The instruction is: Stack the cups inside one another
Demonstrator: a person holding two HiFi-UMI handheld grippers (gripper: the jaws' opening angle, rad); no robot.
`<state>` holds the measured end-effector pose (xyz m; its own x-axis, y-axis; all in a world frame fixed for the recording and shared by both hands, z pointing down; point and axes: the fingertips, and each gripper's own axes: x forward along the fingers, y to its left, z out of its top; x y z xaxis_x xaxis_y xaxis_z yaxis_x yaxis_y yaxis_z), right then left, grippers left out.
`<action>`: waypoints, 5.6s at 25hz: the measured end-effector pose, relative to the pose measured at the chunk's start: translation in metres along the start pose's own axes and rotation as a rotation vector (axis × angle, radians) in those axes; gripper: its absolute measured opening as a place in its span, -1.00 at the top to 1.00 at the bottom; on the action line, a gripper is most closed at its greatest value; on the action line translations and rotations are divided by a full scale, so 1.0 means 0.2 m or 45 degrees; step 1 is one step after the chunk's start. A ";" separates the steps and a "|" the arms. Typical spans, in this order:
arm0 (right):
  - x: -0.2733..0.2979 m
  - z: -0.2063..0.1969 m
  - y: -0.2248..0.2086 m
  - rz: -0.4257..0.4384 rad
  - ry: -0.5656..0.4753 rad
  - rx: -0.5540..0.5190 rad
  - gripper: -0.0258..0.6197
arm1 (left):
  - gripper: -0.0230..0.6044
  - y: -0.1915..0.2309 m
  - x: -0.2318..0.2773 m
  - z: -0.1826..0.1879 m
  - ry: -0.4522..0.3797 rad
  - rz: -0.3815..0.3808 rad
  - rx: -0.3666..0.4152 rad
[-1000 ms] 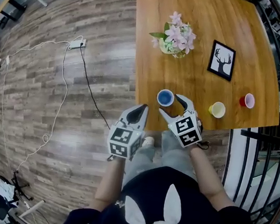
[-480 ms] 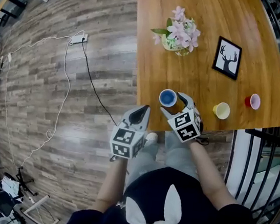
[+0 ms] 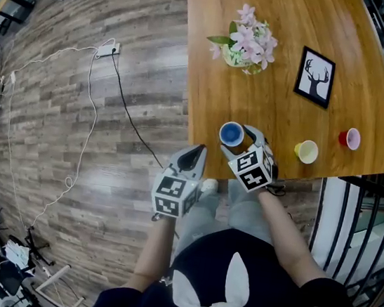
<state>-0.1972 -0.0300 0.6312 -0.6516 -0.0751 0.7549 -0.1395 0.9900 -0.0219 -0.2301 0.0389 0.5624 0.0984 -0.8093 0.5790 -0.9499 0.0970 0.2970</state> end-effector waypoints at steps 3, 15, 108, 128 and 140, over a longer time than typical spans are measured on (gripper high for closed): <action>0.00 0.00 0.00 -0.005 0.001 -0.009 -0.06 | 0.87 0.01 0.00 0.00 0.001 0.001 -0.002; -0.05 0.04 0.00 -0.016 -0.027 -0.010 -0.06 | 0.87 0.00 -0.02 0.01 -0.006 -0.007 0.005; -1.28 -0.50 -0.68 -0.648 -0.247 0.465 -0.07 | 0.87 -0.99 0.39 0.37 0.001 -0.521 0.464; -1.04 -0.69 -0.75 -0.484 -0.155 0.531 -0.07 | 0.87 -1.00 0.55 0.34 0.083 -0.509 0.472; -0.96 -0.74 -0.75 -0.393 -0.136 0.572 -0.11 | 0.87 -1.02 0.62 0.37 0.091 -0.502 0.457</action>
<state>0.0591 -0.1470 0.5872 -0.5986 -0.3883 0.7006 -0.6250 0.7734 -0.1054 -0.0451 -0.1239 0.5182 0.4763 -0.7015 0.5301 -0.8772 -0.4206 0.2315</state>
